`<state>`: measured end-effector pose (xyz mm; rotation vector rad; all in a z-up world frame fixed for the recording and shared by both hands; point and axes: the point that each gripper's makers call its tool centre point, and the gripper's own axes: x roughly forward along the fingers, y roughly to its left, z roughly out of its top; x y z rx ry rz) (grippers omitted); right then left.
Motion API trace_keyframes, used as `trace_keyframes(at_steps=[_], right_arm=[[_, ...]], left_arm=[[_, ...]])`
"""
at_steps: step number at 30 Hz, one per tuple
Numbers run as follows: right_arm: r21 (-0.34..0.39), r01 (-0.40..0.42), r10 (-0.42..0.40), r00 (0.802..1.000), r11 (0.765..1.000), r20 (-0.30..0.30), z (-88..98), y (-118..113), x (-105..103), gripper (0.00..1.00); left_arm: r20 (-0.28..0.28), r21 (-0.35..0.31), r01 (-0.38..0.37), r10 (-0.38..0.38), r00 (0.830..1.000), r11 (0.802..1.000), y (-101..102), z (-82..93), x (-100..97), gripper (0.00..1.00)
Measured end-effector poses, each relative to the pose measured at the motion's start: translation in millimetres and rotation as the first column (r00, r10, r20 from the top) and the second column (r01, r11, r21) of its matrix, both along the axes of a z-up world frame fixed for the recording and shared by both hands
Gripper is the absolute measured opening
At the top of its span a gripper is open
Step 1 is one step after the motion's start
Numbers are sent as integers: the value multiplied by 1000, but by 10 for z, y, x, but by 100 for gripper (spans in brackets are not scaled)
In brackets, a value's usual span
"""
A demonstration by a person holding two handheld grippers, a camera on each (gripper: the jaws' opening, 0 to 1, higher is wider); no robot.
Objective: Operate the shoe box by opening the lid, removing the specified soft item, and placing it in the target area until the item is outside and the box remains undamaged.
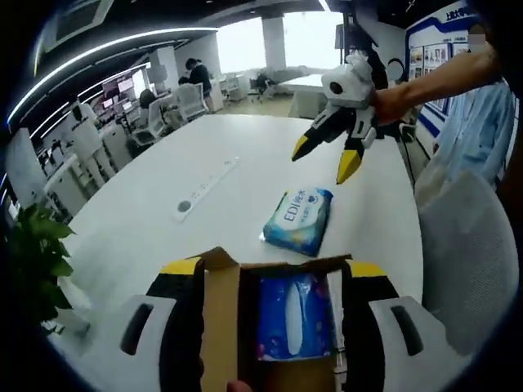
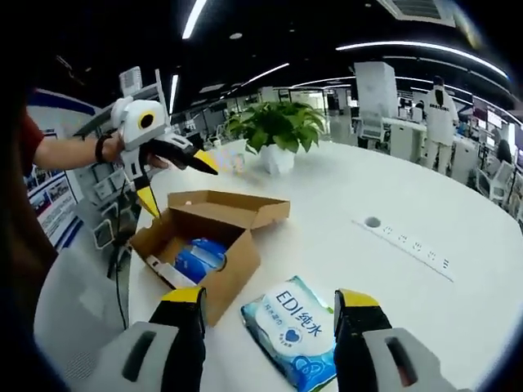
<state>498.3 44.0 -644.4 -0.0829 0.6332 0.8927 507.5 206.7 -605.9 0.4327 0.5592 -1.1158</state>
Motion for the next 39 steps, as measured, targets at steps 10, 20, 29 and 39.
trace_keyframes(at_steps=[10,20,29,39], right_arm=[[24,-10,10,1000,1000,3,13,241,-193,61],[38,-36,36,999,999,-3,7,520,-402,61],[37,-60,60,998,997,-4,-4,717,-484,61],[9,-124,124,992,992,-3,-21,978,-490,61]], left_arm=[[-32,-63,-99,97,995,993,403,26,-226,72],[-50,-134,-194,189,981,972,739,60,-466,76],[-69,-164,-262,254,965,951,1002,23,-648,77],[-76,-179,-299,290,954,937,1158,-9,-795,76]])
